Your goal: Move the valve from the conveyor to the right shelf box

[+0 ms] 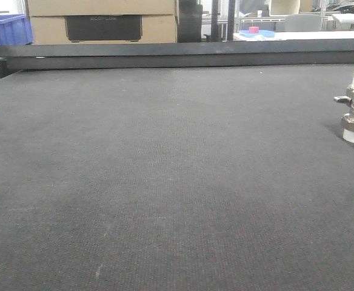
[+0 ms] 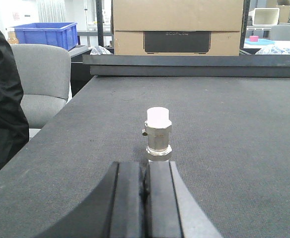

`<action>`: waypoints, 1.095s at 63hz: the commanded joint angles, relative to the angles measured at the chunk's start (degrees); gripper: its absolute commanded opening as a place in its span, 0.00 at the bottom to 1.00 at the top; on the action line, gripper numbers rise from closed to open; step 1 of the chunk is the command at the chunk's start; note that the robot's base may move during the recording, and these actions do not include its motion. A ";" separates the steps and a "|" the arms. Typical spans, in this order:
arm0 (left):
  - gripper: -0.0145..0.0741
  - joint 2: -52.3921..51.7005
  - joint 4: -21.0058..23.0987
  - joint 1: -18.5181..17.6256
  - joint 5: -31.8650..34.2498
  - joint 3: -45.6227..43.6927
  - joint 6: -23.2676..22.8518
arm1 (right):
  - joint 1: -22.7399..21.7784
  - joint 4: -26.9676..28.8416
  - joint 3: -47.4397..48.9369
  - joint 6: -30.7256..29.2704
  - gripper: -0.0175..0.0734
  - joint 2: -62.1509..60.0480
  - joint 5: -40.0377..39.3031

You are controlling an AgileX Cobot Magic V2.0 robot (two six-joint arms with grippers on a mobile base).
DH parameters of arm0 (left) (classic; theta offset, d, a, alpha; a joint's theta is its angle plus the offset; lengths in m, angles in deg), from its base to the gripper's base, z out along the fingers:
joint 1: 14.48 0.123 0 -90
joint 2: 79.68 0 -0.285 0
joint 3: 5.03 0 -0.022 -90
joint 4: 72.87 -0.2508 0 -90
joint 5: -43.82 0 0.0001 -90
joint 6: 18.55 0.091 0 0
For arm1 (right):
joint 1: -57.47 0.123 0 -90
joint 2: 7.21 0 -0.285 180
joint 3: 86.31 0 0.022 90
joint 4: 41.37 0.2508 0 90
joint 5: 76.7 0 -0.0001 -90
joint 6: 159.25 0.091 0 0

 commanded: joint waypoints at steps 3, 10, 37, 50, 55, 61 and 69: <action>0.04 -0.31 0.42 -0.35 0.96 -0.14 -0.02 | 0.10 -0.07 -0.02 0.09 0.02 -0.14 -1.14; 0.04 -0.31 0.42 -0.35 0.96 -0.14 -0.02 | 0.10 -0.07 -0.02 0.09 0.02 -0.14 -1.14; 0.04 -0.31 0.42 -0.34 1.52 -0.14 -0.02 | 0.08 -0.07 -0.02 0.09 0.02 -0.14 -2.99; 0.04 -0.31 1.29 -0.34 5.25 -0.14 -0.20 | 0.08 -0.07 -0.02 0.09 0.02 -0.14 -5.85; 0.04 -0.31 2.55 -0.34 8.69 -0.14 -0.20 | 0.08 -0.07 -0.02 0.09 0.02 -0.14 -8.57; 0.04 -0.31 2.55 -0.34 15.32 -0.14 -0.20 | 0.08 -0.07 -0.02 0.09 0.02 -0.14 -12.49; 0.04 -0.31 2.55 -0.34 13.82 -3.69 -0.20 | 0.08 -0.07 8.20 0.09 0.02 -0.14 -7.88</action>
